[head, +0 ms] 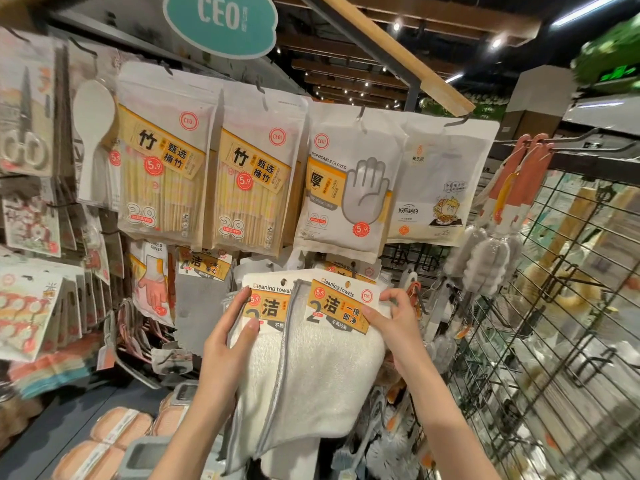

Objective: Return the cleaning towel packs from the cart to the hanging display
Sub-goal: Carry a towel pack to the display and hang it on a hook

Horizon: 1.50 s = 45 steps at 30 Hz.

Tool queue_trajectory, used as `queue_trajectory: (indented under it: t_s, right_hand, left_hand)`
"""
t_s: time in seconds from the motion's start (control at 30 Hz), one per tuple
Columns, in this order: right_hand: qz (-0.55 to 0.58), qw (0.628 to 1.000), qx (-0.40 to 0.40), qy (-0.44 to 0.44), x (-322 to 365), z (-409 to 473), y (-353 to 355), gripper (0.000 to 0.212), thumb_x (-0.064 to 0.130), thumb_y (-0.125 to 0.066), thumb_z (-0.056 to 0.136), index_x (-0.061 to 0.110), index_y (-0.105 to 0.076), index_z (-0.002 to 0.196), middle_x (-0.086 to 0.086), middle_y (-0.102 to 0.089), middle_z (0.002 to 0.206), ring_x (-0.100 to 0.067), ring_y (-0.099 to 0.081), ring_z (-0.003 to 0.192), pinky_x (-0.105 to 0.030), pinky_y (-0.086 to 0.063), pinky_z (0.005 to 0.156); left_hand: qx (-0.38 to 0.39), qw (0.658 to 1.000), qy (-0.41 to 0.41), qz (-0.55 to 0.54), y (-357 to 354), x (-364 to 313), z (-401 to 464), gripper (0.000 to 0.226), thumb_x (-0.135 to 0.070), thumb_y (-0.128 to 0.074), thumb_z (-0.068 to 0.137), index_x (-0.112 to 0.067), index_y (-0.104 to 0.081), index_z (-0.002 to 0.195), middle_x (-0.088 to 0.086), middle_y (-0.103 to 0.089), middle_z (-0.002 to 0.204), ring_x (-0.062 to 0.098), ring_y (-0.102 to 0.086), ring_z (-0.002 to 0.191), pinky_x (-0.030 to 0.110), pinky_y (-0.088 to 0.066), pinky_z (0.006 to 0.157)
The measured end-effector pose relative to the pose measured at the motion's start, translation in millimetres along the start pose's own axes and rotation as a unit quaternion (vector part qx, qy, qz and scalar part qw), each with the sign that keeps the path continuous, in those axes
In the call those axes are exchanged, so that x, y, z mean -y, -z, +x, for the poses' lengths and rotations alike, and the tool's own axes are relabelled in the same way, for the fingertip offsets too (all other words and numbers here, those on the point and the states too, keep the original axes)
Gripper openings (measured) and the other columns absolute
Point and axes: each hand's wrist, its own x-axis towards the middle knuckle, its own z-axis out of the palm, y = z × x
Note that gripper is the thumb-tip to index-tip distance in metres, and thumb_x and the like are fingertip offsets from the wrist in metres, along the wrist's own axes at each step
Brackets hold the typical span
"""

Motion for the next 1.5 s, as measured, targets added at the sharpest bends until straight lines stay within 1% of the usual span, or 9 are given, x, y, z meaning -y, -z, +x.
queue_trajectory:
  t_s: [0.13, 0.3, 0.6, 0.73, 0.83, 1.0, 1.27, 1.37, 1.5]
  right_hand:
    - [0.004, 0.999, -0.04, 0.018, -11, 4, 0, 0.041, -0.007, -0.065, 0.081, 0.018, -0.04, 0.103, -0.004, -0.052, 0.114, -0.014, -0.062, 0.096, -0.024, -0.057, 0.068]
    - [-0.039, 0.998, -0.021, 0.04, -13, 19, -9, 0.031, -0.009, -0.059, 0.084, 0.02, -0.05, 0.091, -0.007, -0.055, 0.119, -0.022, -0.062, 0.103, -0.04, -0.059, 0.077]
    - [-0.054, 0.995, -0.068, 0.044, -22, 38, -3, 0.028, -0.011, -0.055, 0.086, 0.017, -0.057, 0.083, 0.001, -0.057, 0.115, -0.005, -0.06, 0.093, -0.019, -0.057, 0.064]
    - [-0.086, 0.991, -0.097, 0.041, -25, 46, -10, 0.03, -0.011, -0.055, 0.085, 0.019, -0.06, 0.082, 0.005, -0.059, 0.11, -0.012, -0.062, 0.094, -0.03, -0.056, 0.073]
    - [-0.135, 0.981, -0.126, 0.055, -27, 52, -17, 0.03, -0.008, -0.054, 0.086, 0.02, -0.063, 0.089, 0.006, -0.061, 0.109, -0.019, -0.06, 0.099, -0.041, -0.053, 0.08]
    - [-0.197, 0.975, -0.079, 0.066, -30, 65, -17, 0.032, -0.004, -0.054, 0.086, 0.015, -0.062, 0.111, -0.003, -0.051, 0.126, -0.016, -0.046, 0.119, -0.019, -0.032, 0.092]
    - [-0.208, 0.976, -0.049, 0.041, -26, 76, -14, 0.039, -0.007, -0.058, 0.083, 0.014, -0.059, 0.116, -0.009, -0.038, 0.13, -0.02, -0.04, 0.125, -0.008, -0.027, 0.096]
    - [-0.227, 0.973, -0.031, 0.017, -25, 76, -14, 0.043, 0.0, -0.063, 0.084, 0.014, -0.057, 0.123, -0.01, -0.027, 0.139, -0.022, -0.033, 0.131, -0.021, -0.027, 0.111]
    - [-0.243, 0.97, 0.0, -0.002, -19, 72, -8, 0.045, 0.013, -0.063, 0.088, 0.018, -0.053, 0.131, -0.009, -0.015, 0.149, -0.023, -0.019, 0.141, -0.026, -0.015, 0.113]
  left_hand:
    - [0.002, 1.0, -0.004, 0.013, -1, 1, 1, 0.046, -0.013, -0.055, 0.095, -0.048, -0.051, 0.125, -0.038, -0.052, 0.123, -0.025, -0.041, 0.115, 0.005, -0.034, 0.087]
    - [0.001, 1.0, -0.004, 0.018, 1, 5, 1, 0.045, -0.014, -0.053, 0.096, -0.046, -0.049, 0.127, -0.035, -0.051, 0.125, -0.024, -0.041, 0.116, 0.004, -0.033, 0.087]
    - [-0.017, 1.0, 0.003, 0.024, 17, 11, 6, 0.047, -0.015, -0.054, 0.095, -0.053, -0.05, 0.123, -0.034, -0.052, 0.127, -0.025, -0.042, 0.114, 0.018, -0.031, 0.096]
    - [-0.032, 0.999, 0.02, 0.009, 21, 10, 6, 0.046, -0.016, -0.054, 0.095, -0.052, -0.051, 0.123, -0.032, -0.052, 0.125, -0.027, -0.042, 0.109, 0.024, -0.032, 0.099]
    - [-0.035, 0.999, 0.02, -0.01, 21, 7, 8, 0.047, -0.016, -0.055, 0.095, -0.054, -0.051, 0.121, -0.034, -0.053, 0.123, -0.027, -0.044, 0.107, 0.018, -0.034, 0.093]
    - [-0.019, 0.999, 0.008, -0.024, 16, 2, 11, 0.046, -0.016, -0.055, 0.094, -0.056, -0.052, 0.118, -0.043, -0.055, 0.116, -0.026, -0.045, 0.109, 0.014, -0.037, 0.084]
    - [-0.006, 1.0, 0.002, -0.013, 16, 3, 13, 0.046, -0.021, -0.055, 0.094, -0.057, -0.051, 0.122, -0.036, -0.052, 0.127, -0.02, -0.043, 0.117, 0.018, -0.034, 0.093]
    - [-0.005, 1.0, 0.001, -0.017, 16, 2, 11, 0.045, -0.022, -0.055, 0.094, -0.058, -0.052, 0.12, -0.037, -0.053, 0.125, -0.022, -0.044, 0.115, 0.016, -0.034, 0.09]
    - [-0.002, 1.0, 0.0, -0.019, 12, -2, 11, 0.045, -0.021, -0.056, 0.094, -0.059, -0.053, 0.118, -0.041, -0.054, 0.12, -0.025, -0.044, 0.111, 0.015, -0.034, 0.088]
